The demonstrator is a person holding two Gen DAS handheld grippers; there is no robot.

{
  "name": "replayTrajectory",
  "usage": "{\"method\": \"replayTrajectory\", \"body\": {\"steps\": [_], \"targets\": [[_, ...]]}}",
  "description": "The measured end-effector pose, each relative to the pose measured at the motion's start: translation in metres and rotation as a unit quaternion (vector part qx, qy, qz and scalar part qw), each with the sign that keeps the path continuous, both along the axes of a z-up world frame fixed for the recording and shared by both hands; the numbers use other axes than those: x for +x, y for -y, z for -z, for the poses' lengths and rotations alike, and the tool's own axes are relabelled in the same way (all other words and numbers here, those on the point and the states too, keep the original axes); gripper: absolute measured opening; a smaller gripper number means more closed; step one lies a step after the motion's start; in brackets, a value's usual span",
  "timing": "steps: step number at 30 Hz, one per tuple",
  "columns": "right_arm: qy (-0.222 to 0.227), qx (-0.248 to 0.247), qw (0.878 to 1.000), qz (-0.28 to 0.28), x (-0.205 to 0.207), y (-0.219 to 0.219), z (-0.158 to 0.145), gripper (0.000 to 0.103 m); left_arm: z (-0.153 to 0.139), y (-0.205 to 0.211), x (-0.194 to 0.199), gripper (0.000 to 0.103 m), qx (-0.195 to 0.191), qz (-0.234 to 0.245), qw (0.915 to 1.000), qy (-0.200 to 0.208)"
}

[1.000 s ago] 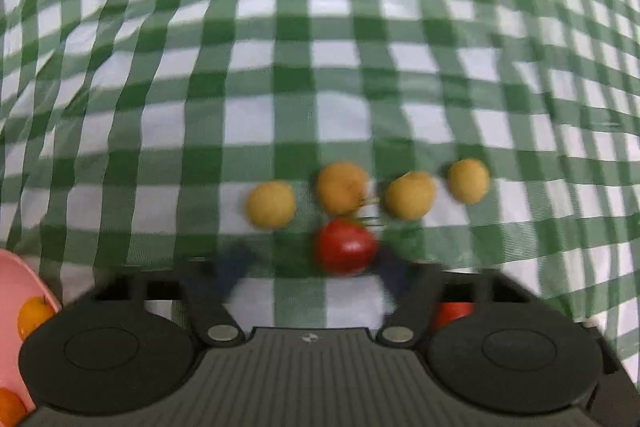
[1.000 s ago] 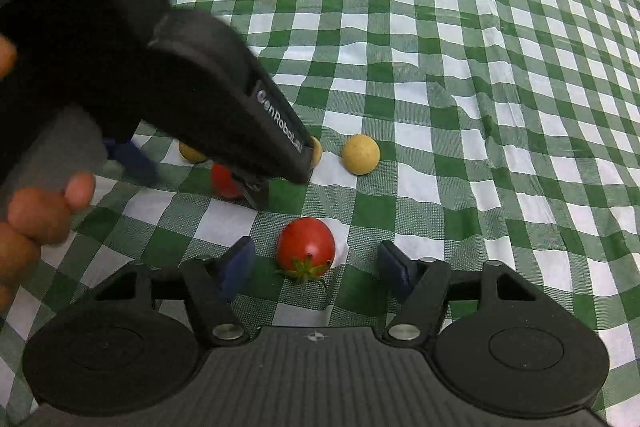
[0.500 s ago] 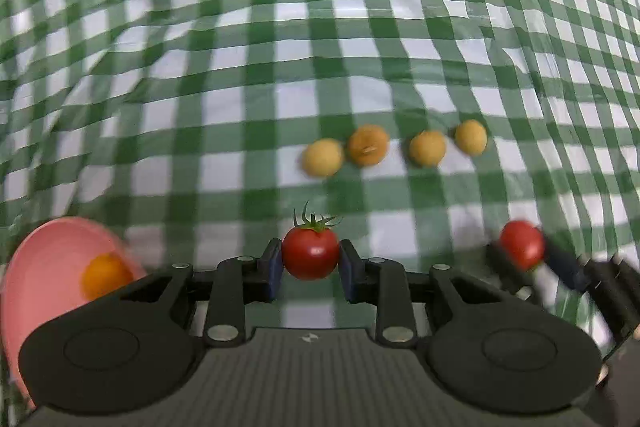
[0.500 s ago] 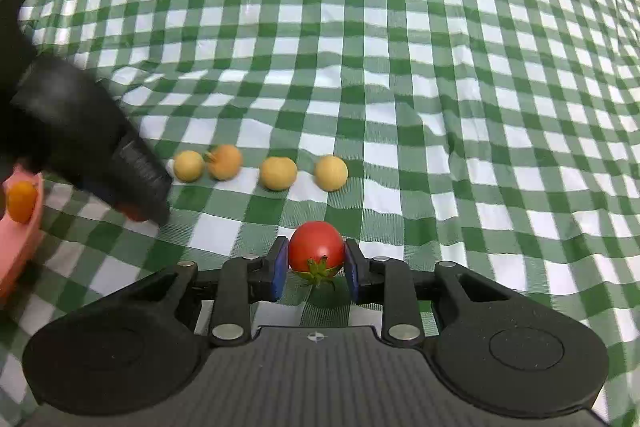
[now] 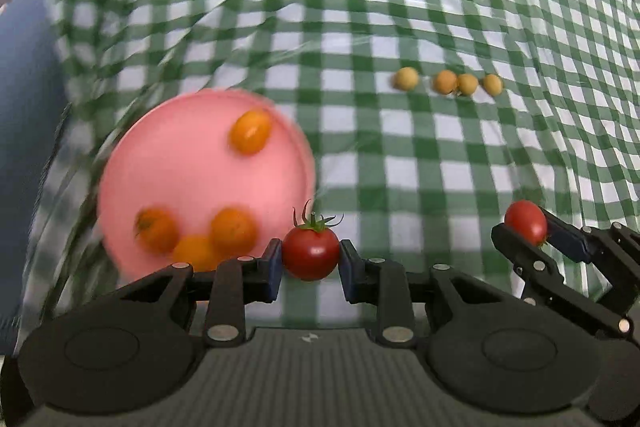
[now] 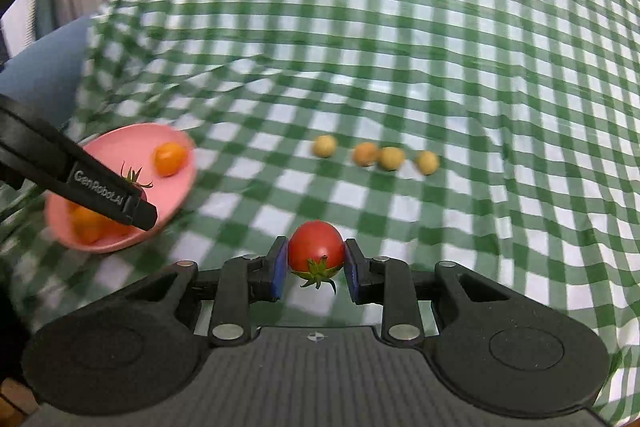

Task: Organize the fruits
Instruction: 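Grasp a red cherry tomato with the left gripper while the right gripper grasps another, then carry both red cherry tomatoes to the pink plate and release them onto it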

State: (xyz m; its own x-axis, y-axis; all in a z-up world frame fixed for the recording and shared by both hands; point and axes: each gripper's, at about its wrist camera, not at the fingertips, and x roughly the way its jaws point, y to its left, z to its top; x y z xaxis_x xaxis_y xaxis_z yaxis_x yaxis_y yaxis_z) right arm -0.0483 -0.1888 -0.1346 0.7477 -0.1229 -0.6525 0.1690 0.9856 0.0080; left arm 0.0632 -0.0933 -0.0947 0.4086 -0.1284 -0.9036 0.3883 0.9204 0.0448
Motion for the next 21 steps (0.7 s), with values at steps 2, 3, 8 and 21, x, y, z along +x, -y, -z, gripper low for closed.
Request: {"method": "replayTrajectory", "body": {"steps": [2,3,8,21], "targets": [[-0.004,0.0,1.0,-0.012,-0.004,-0.015,-0.001,0.03,-0.004,-0.023,-0.009,0.033,-0.002,-0.015,0.9999,-0.001],[-0.006,0.001,1.0,-0.019,-0.004,-0.02,-0.002,0.03,-0.006,-0.034,-0.011,0.033,-0.002,-0.025,0.9997,-0.002],[-0.011,0.007,0.999,-0.042,-0.005,-0.04,-0.016,0.03,-0.019,-0.085,-0.021,0.033,-0.001,-0.066,0.9978,0.005],[0.007,-0.016,0.995,-0.098,0.002,-0.083,-0.046,0.03,-0.036,-0.141,-0.02,0.033,-0.021,-0.116,0.9928,0.021]]}}
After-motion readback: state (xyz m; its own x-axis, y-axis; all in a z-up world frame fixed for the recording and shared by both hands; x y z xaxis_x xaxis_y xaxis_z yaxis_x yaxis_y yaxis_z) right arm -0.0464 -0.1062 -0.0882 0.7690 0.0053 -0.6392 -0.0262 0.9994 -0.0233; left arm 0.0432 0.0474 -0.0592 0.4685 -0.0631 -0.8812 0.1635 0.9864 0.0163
